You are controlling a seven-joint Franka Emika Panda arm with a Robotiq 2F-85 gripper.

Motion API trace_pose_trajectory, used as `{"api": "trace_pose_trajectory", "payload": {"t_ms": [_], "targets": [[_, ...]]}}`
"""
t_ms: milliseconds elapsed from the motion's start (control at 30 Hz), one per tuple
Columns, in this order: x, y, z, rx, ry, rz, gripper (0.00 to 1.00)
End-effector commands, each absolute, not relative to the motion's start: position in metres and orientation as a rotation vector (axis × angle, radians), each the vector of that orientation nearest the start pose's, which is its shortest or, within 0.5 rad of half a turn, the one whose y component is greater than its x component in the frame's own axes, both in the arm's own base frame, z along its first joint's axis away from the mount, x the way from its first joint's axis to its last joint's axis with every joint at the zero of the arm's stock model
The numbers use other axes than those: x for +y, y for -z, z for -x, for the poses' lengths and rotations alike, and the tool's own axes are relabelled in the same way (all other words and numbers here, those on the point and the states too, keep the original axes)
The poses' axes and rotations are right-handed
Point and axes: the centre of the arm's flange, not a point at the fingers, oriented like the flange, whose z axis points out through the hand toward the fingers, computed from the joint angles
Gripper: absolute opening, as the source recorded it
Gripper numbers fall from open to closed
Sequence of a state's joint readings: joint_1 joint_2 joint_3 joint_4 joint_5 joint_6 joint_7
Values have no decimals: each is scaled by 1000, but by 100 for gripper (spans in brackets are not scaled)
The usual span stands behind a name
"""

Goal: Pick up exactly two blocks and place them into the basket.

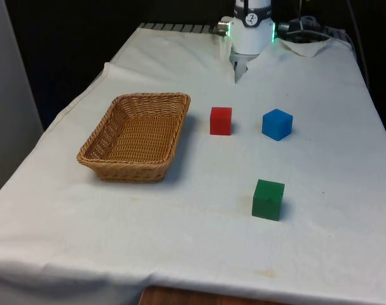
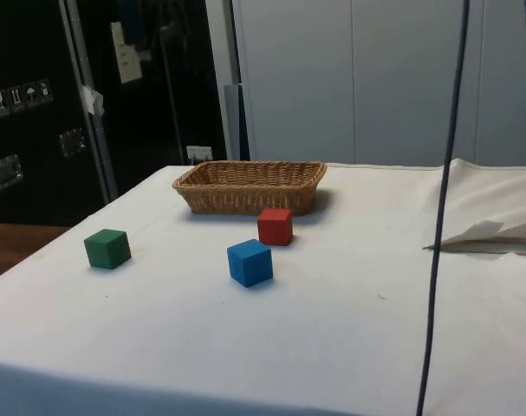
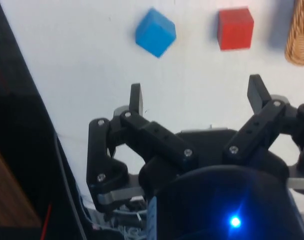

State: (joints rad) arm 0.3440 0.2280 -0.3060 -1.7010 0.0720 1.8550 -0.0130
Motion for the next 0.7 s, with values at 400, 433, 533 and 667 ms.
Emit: {"api": "trace_pose_trajectory", "payload": {"t_ms": [400,433,533,667], "targets": [[66,-428,-661,-63,-79,3154,100],[68,-424,-665,-58,-76,3148,100],[72,-419,-677,-55,-46,3146,100],[77,-417,-683,-58,-19,3140,100]]}}
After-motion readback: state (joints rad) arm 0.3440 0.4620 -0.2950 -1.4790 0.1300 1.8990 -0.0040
